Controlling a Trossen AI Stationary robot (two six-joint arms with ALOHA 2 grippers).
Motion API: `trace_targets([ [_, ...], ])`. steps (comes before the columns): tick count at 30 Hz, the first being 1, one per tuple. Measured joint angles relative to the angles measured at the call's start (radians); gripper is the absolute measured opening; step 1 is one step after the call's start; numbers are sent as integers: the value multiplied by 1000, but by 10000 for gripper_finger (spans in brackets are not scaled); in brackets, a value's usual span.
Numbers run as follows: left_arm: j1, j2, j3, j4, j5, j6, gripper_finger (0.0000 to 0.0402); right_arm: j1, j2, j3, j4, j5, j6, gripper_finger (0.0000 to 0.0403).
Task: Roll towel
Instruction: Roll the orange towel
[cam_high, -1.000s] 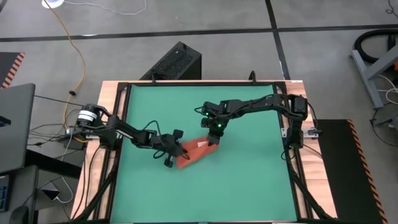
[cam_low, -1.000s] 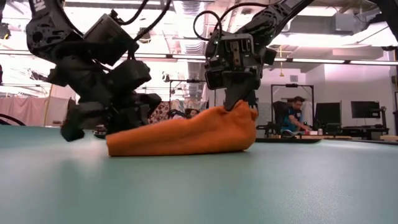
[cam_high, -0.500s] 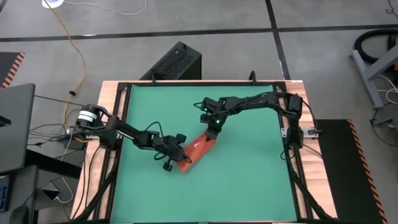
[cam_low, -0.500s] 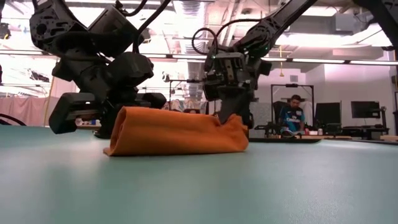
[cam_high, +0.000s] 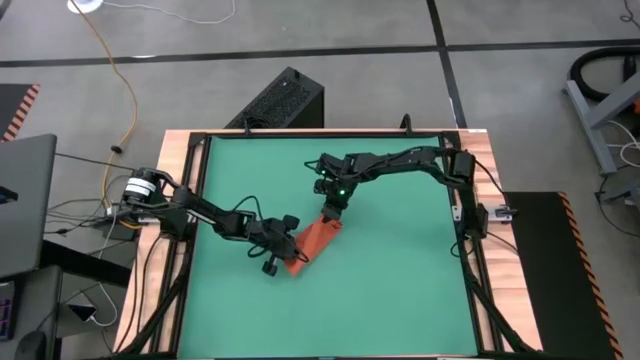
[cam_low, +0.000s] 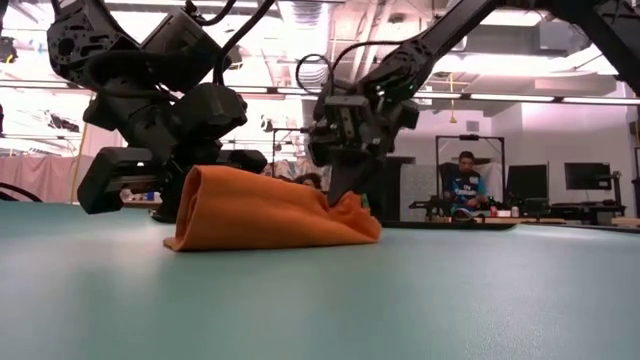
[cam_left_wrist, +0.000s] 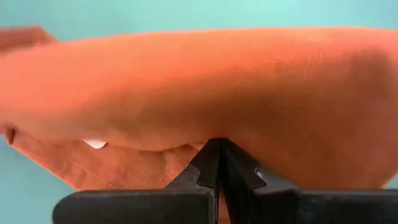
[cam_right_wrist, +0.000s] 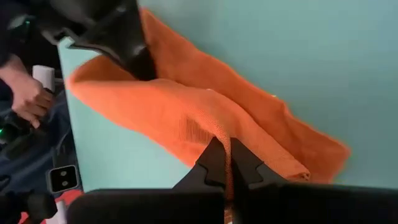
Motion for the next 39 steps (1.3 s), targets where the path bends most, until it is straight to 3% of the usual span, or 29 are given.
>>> trace_targets([
  [13, -7, -35, 0, -105, -48, -111, 0, 1, 85, 45, -71, 76, -16, 12],
  [24, -113, -438, -3, -486, -284, -351, 0, 9, 83, 46, -91, 129, -21, 14],
  [28, -208, -564, -1, -331, -300, -417, 0, 17, 83, 46, -93, 135, -21, 14],
  [33, -313, -470, 0, -177, -383, -314, 0, 20, 83, 45, -93, 144, -17, 14],
  [39, -300, -241, 86, -243, -412, -287, 0, 29, 83, 45, -93, 159, -9, 14],
])
